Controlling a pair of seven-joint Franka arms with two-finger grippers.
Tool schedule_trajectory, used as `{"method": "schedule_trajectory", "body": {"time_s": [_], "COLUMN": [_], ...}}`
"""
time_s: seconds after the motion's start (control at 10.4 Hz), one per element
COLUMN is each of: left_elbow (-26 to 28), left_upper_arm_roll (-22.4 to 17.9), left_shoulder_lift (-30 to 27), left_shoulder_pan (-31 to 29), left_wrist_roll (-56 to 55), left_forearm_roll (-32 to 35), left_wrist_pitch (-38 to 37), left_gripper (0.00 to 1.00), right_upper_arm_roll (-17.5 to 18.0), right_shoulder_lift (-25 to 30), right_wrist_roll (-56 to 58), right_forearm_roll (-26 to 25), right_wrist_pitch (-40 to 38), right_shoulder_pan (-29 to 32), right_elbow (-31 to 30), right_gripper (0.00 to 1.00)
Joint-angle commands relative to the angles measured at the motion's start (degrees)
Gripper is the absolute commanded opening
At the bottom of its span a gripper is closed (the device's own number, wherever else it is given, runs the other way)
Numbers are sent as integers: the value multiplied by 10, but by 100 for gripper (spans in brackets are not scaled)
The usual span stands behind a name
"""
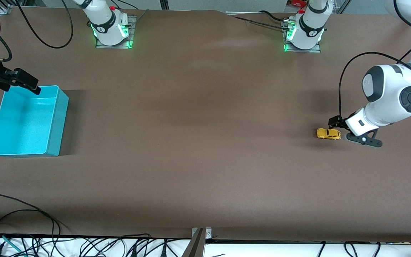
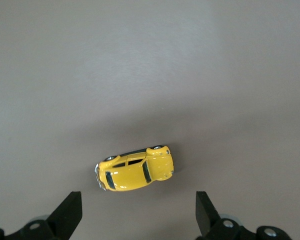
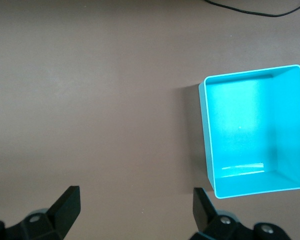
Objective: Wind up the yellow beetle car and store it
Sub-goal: 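Move the left gripper down over the yellow toy car, then close the left gripper on the yellow car, pressing it down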
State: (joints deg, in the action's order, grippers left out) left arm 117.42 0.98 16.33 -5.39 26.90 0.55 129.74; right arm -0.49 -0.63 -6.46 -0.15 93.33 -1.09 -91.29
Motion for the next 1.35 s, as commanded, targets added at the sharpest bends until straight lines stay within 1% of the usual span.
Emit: {"method": "schedule_trajectory", "body": {"time_s": [0.0, 0.29, 0.38, 0.48, 0.67, 0.96, 1.06, 1.25], "left_elbow": [25, 46, 48, 55, 55, 47, 49, 48], "left_upper_arm_roll": [0, 0, 0, 0, 0, 0, 0, 0], "left_shoulder_lift": [4, 10, 22, 30, 54, 72, 84, 98], "left_shoulder_pan": [-13, -24, -24, -24, -24, -29, -31, -38], "left_wrist_roll": [235, 461, 522, 570, 597, 620, 628, 674], "left_forearm_roll": [8, 1, -1, 0, -5, -7, -11, -33], "left_wrist_pitch": [55, 59, 61, 80, 93, 108, 131, 144], "left_gripper": [100, 99, 100, 100, 99, 99, 96, 89], "right_upper_arm_roll": [-4, -2, -3, -4, -5, -4, -4, -4], "right_shoulder_lift": [-2, -3, -2, -2, -2, -3, -3, -3], "right_wrist_roll": [4, 0, 0, 0, 0, -2, -2, -2], "right_forearm_roll": [5, 5, 5, 4, 4, 4, 4, 4], "right_wrist_pitch": [-10, -10, -10, -10, -10, -9, -8, -8], "right_shoulder_pan": [3, 2, 2, 3, 5, 5, 5, 5], "right_elbow": [15, 17, 18, 18, 18, 18, 18, 18], "right_gripper": [100, 100, 100, 100, 100, 100, 100, 100]}}
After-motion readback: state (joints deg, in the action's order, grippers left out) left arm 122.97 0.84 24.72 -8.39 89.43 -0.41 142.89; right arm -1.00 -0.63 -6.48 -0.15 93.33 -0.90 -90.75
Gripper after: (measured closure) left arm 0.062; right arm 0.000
